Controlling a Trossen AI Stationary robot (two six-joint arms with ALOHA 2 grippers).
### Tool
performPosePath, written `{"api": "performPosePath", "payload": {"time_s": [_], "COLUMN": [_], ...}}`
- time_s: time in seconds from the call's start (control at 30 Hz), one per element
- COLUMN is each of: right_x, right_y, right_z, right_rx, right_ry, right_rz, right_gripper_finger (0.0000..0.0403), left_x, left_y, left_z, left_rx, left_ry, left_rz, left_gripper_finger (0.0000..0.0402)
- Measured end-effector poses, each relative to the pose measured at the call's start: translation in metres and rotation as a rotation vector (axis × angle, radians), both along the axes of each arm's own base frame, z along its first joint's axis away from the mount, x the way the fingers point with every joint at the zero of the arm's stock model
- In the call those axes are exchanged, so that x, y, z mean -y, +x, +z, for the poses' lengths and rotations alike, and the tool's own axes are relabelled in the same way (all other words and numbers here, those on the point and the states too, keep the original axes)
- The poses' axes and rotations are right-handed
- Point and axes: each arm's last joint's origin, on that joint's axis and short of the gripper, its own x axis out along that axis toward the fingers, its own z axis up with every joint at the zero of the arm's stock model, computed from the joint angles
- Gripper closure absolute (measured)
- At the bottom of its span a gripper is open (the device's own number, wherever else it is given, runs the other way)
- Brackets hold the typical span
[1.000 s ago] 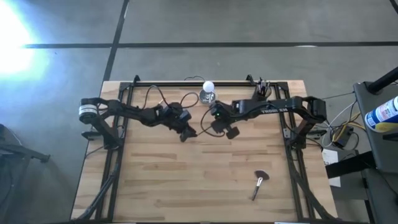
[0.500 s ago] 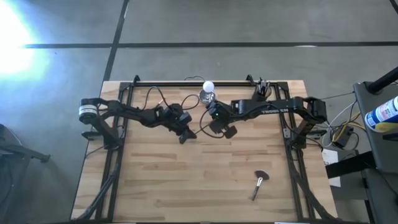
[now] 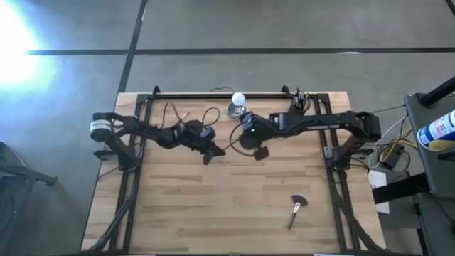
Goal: Put items in baskets/containers
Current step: Put the black liner brush into the black pen holder
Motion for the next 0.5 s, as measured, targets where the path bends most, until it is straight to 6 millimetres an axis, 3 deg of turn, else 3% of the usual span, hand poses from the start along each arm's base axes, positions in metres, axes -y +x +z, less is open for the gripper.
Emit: {"api": "performPosePath", "payload": {"time_s": [0.13,0.23,0.5], "right_x": [0.003,0.006,0.002], "right_y": [-0.021,-0.039,-0.073], "right_z": [0.014,0.012,-0.024], "right_rx": [0.082,0.17,0.549], "right_ry": [0.065,0.125,0.331], "right_rz": [-0.116,-0.211,-0.386], "right_gripper_finger": [0.028,0.0258,0.0221], "left_x": [0.001,0.001,0.001], "left_y": [-0.01,-0.016,-0.02], "left_z": [-0.004,-0.003,0.014], "left_rx": [0.115,0.188,0.443], "left_ry": [0.055,0.117,0.327], "left_rz": [0.056,0.096,0.091], "left_gripper_finger": [0.0395,0.0395,0.0395]}}
